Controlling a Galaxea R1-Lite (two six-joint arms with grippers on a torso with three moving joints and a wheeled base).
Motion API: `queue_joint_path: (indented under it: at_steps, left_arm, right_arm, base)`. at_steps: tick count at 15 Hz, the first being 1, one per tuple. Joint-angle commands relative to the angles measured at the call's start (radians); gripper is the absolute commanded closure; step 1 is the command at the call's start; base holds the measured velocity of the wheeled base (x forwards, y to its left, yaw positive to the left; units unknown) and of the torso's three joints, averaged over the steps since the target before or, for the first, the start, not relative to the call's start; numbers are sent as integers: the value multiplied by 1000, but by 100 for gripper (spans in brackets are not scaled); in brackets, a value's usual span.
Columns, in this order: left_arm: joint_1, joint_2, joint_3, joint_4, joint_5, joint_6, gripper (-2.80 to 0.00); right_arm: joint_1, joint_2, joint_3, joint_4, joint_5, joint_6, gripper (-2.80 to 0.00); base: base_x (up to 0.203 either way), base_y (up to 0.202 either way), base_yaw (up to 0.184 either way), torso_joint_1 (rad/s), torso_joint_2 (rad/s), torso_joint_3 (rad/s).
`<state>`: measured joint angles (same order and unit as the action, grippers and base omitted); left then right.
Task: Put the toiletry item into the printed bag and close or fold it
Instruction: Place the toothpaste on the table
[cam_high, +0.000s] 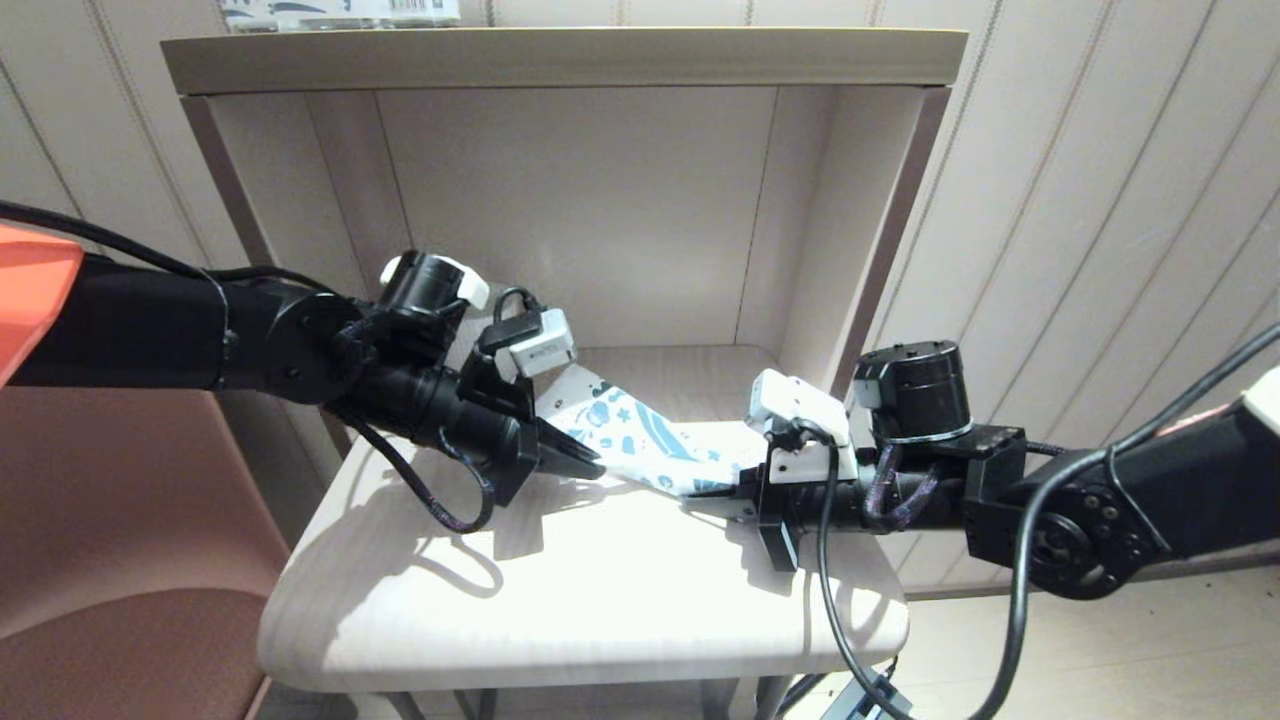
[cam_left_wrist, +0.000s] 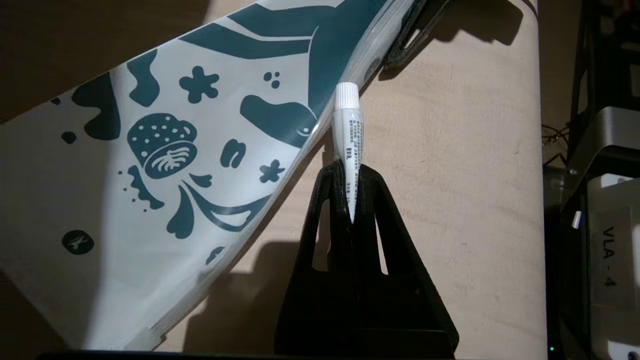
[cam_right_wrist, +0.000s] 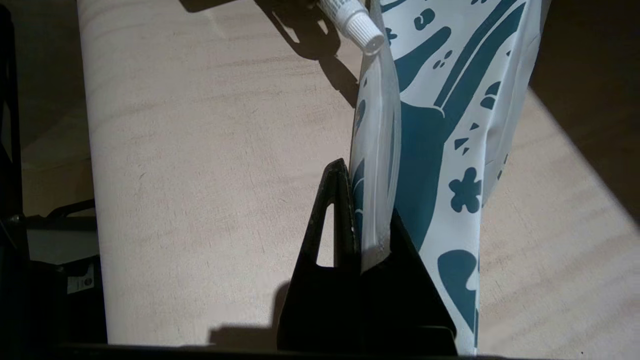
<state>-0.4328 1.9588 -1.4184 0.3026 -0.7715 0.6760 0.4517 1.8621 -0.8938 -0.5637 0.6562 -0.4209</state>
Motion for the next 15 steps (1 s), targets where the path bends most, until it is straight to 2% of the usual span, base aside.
queue_joint_path:
  at_steps: [1, 4, 10, 12, 15]
  left_arm:
    - [25, -38, 6, 8, -5, 3, 0]
    - [73, -78, 14, 76, -5, -23, 0]
    - [238, -140, 156, 74, -11, -64, 0]
    - [291, -139, 220, 2, -17, -87, 0]
    - [312, -115, 265, -125, -25, -127, 0]
  right_arm:
    - [-2, 2, 0, -19, 5, -1, 0]
    - [-4, -17, -7, -16, 4, 2, 0]
    - [-20, -81, 28, 4, 3, 7, 0]
    - [-39, -95, 43, 4, 3, 7, 0]
    - [-39, -92, 44, 2, 5, 7, 0]
  base:
    - [0, 0, 0, 0, 0, 0]
    - [0, 0, 0, 0, 0, 0]
    - [0, 0, 0, 0, 0, 0]
    - [0, 0, 0, 0, 0, 0]
    - [0, 0, 0, 0, 0, 0]
